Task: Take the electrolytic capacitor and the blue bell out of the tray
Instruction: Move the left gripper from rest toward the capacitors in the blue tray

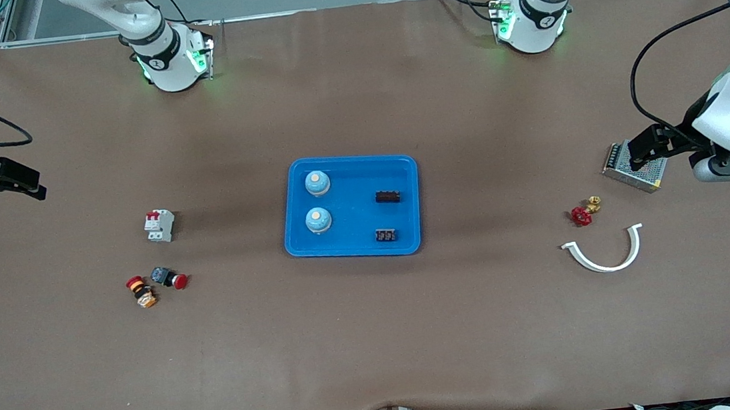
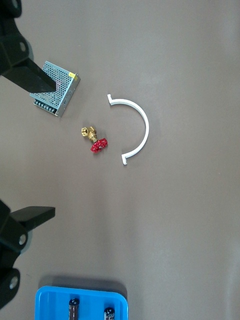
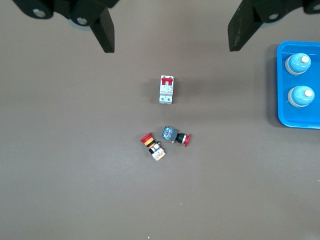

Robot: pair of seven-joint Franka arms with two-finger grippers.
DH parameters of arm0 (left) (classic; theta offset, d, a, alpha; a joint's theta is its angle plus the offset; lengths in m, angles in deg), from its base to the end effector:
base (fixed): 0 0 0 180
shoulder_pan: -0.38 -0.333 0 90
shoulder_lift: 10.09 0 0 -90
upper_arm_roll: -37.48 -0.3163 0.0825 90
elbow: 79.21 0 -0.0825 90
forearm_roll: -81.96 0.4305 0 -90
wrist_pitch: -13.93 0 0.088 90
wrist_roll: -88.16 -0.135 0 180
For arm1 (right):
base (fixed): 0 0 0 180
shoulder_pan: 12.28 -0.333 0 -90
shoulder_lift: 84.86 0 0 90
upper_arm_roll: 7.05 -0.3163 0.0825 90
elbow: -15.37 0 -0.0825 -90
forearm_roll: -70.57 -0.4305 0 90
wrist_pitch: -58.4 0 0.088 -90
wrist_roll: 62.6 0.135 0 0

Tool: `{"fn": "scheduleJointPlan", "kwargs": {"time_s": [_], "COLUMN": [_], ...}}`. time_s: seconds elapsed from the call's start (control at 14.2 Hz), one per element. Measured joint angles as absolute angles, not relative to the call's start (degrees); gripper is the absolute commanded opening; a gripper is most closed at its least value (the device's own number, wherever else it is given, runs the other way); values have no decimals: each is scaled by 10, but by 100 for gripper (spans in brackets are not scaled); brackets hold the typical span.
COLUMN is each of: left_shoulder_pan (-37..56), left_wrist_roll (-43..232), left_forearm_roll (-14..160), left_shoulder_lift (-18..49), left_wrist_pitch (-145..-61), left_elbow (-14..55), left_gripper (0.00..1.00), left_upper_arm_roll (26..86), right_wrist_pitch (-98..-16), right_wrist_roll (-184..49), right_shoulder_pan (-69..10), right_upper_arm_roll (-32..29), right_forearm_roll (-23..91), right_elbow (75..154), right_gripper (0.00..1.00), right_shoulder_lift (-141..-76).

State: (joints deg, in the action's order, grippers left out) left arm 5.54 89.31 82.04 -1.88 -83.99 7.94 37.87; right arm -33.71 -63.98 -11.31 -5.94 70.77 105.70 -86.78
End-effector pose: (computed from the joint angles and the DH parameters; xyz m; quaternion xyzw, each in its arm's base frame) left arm 0.6540 -0.0631 0.5453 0.9990 -0.0384 0.0223 0.0011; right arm 0.6137 -0.0226 0.5767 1.0000 -0.0060 -0.0013 0.0020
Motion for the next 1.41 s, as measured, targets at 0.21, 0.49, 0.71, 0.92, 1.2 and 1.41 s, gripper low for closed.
{"fn": "scheduleJointPlan", "kwargs": {"time_s": [0.21, 0.49, 0.71, 0.92, 1.2, 1.41], "left_shoulder_pan": [56, 67, 74, 81, 82, 93], "left_wrist_roll": [926, 1035, 1168, 1238, 1321, 1441], "left_forearm_roll": [819, 818, 807, 803, 793, 793], "left_shoulder_lift": [-19, -17, -16, -10, 11, 41], "left_wrist_pitch": [-836, -805, -805, -805, -827, -863], "left_elbow": [80, 86, 89, 90, 91, 92], "left_gripper": [100, 100, 100, 100, 100, 100], "left_upper_arm_roll": [379, 384, 395, 402, 424, 447], "right_wrist_pitch": [-337, -337, -337, -337, -326, -295], "right_wrist_roll": [-640, -640, -640, -640, -640, -640], "right_shoulder_pan": [-113, -116, -116, -115, -116, -134], "right_upper_arm_roll": [-59, -60, -61, -58, -60, -64], "right_forearm_roll": [708, 708, 708, 708, 708, 707], "right_elbow": [1057, 1057, 1057, 1057, 1057, 1057], "right_gripper": [100, 100, 100, 100, 100, 100], "right_shoulder_lift": [-868, -870, -871, -871, -871, -871]}}
